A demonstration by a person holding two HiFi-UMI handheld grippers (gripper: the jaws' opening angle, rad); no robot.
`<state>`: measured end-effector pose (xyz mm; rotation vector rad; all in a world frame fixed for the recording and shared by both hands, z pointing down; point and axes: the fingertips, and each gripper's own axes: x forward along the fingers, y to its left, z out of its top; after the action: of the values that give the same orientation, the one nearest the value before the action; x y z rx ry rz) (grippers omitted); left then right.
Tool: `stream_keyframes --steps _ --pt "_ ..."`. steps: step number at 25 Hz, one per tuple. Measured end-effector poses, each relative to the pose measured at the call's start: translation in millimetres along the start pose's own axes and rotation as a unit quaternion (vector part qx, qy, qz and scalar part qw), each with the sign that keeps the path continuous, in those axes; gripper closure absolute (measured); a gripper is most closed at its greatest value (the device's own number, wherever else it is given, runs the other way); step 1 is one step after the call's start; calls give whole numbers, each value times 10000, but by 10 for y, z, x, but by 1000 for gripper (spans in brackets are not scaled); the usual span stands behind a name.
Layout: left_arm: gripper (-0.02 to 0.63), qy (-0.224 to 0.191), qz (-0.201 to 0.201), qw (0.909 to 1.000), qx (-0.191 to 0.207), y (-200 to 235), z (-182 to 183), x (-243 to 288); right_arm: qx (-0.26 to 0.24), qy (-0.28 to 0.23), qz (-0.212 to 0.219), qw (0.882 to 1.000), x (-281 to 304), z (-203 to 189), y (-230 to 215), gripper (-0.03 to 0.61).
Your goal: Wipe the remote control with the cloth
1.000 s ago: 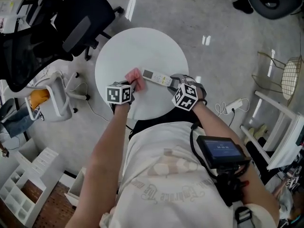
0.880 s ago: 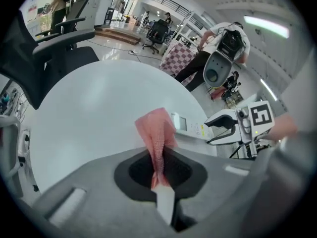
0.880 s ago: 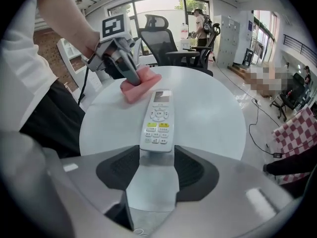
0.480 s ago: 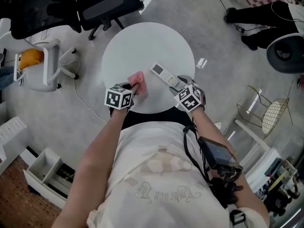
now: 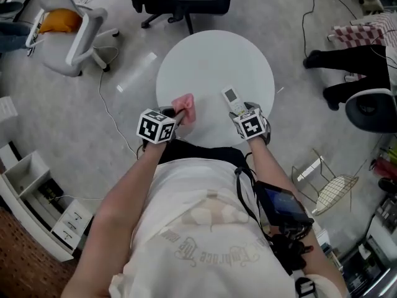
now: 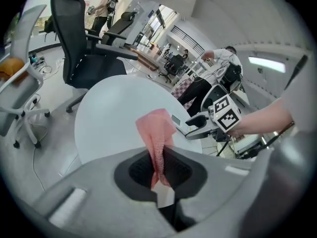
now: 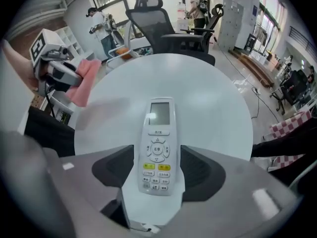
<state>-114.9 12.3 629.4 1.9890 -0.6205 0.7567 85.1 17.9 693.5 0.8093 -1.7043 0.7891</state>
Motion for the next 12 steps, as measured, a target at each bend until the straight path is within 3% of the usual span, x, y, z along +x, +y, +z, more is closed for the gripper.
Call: stream_keyframes --steps 3,7,9,12 --pt "597 -113 54 9998 -158 45 -65 -99 -335 331 -236 9986 8 1 6 299" --pt "597 -247 78 9993 -252 62 -87 -188 -431 415 -401 9974 -17 66 8 321" --pt "597 -297 57 9992 -267 69 -80 -203 -317 418 -350 9980 1 62 8 324" --pt "597 -356 -36 9988 -335 43 -81 -177 352 428 -96 9984 61 -109 6 325"
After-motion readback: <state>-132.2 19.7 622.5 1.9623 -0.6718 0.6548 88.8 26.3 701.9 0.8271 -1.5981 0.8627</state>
